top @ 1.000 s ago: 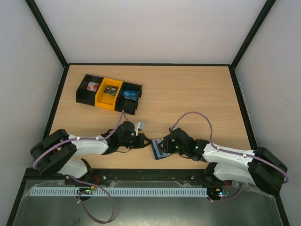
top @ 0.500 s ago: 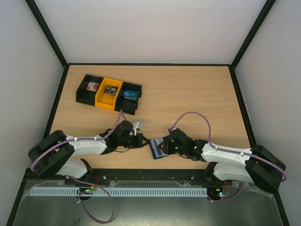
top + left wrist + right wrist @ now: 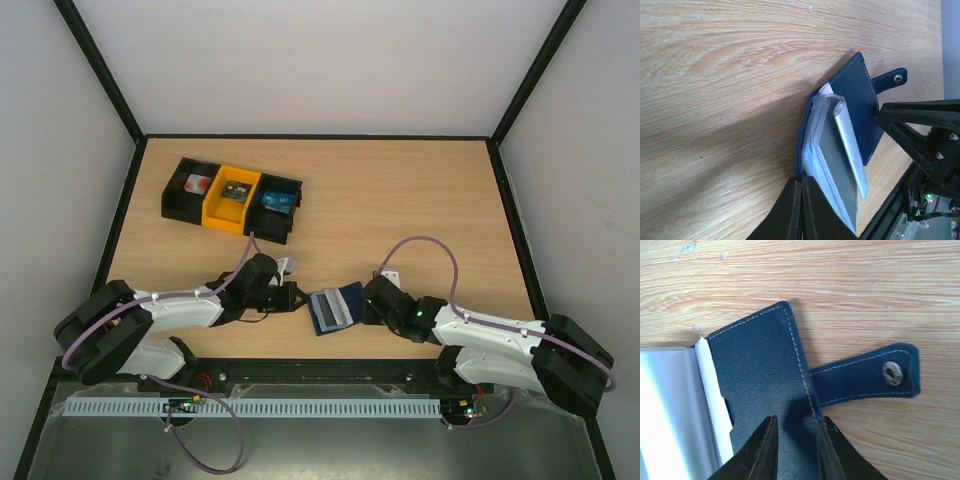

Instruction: Take the credit cards out of the card holder

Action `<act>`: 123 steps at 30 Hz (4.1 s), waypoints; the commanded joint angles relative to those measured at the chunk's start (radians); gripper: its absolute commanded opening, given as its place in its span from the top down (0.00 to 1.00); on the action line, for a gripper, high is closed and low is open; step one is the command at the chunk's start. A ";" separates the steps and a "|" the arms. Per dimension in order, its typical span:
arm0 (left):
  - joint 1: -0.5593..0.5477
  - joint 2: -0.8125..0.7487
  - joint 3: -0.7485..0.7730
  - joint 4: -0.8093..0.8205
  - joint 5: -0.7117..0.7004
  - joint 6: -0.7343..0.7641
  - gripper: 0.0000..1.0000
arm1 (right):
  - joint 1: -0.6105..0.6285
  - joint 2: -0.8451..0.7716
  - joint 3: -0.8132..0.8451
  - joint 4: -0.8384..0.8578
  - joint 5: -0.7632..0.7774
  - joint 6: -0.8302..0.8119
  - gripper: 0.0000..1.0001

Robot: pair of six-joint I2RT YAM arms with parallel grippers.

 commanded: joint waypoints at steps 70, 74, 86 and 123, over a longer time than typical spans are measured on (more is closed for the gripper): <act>0.019 0.000 0.025 0.160 0.139 -0.012 0.26 | 0.200 0.107 -0.100 0.210 0.182 0.213 0.94; 0.019 0.054 0.042 0.196 0.131 -0.009 0.24 | 0.200 0.097 -0.097 0.198 0.188 0.211 0.94; 0.015 0.235 0.120 0.303 0.170 -0.041 0.25 | 0.200 0.041 -0.124 0.193 0.195 0.205 0.94; -0.061 0.326 0.298 0.256 0.197 -0.047 0.25 | 0.200 -0.250 -0.158 0.305 0.032 0.118 0.82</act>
